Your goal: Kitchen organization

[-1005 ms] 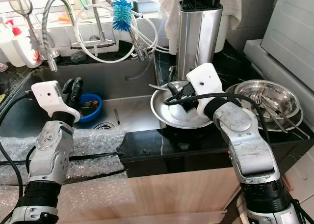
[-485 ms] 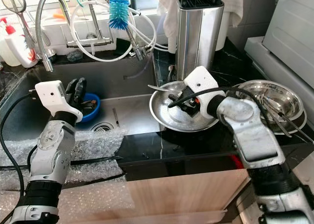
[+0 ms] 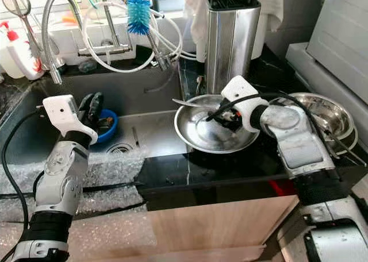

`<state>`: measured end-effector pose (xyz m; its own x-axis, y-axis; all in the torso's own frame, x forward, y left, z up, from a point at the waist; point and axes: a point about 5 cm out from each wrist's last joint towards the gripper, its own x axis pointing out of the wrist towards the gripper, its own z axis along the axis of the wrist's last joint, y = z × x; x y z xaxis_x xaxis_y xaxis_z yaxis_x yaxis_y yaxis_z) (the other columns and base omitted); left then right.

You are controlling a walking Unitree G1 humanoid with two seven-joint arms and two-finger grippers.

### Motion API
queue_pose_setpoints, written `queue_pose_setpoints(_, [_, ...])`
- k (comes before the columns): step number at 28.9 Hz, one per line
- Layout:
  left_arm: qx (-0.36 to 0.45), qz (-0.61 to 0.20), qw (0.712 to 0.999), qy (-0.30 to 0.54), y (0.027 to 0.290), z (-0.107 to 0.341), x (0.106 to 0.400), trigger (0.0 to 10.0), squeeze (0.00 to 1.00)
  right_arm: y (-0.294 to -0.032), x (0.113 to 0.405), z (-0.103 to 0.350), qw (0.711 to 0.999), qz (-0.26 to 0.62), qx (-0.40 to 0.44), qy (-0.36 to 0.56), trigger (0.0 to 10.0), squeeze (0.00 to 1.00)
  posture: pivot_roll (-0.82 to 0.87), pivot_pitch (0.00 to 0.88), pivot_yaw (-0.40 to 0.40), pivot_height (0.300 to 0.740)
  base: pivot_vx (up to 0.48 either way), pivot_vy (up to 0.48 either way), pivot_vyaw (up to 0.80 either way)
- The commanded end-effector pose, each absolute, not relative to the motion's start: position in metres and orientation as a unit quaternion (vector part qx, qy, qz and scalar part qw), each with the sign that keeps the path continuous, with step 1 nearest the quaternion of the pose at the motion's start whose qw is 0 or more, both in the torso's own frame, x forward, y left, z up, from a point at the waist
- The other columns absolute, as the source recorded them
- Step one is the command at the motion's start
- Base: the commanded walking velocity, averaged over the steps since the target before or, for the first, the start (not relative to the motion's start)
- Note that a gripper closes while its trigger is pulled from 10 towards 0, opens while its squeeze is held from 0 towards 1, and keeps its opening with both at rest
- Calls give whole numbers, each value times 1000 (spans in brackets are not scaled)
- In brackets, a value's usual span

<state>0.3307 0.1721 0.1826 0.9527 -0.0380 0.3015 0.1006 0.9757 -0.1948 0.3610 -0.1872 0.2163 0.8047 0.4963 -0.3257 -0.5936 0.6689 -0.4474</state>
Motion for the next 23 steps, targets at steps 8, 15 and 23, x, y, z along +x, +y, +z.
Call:
queue_pose_setpoints(8, [-105,-35,982,-154,176,188,333,10000,0,-183,374,224,927,294,-226,58,10000,0,-67,35,119,740,0,0,0])
queue_pose_setpoints(15, [-111,-35,982,-151,177,188,332,10000,0,-182,378,216,927,298,-215,75,10000,0,-58,33,117,740,0,0,0])
queue_pose_setpoints(23, [-122,-32,980,-156,179,184,332,10000,0,-176,377,210,916,320,-227,82,10000,0,-60,28,115,740,0,0,0])
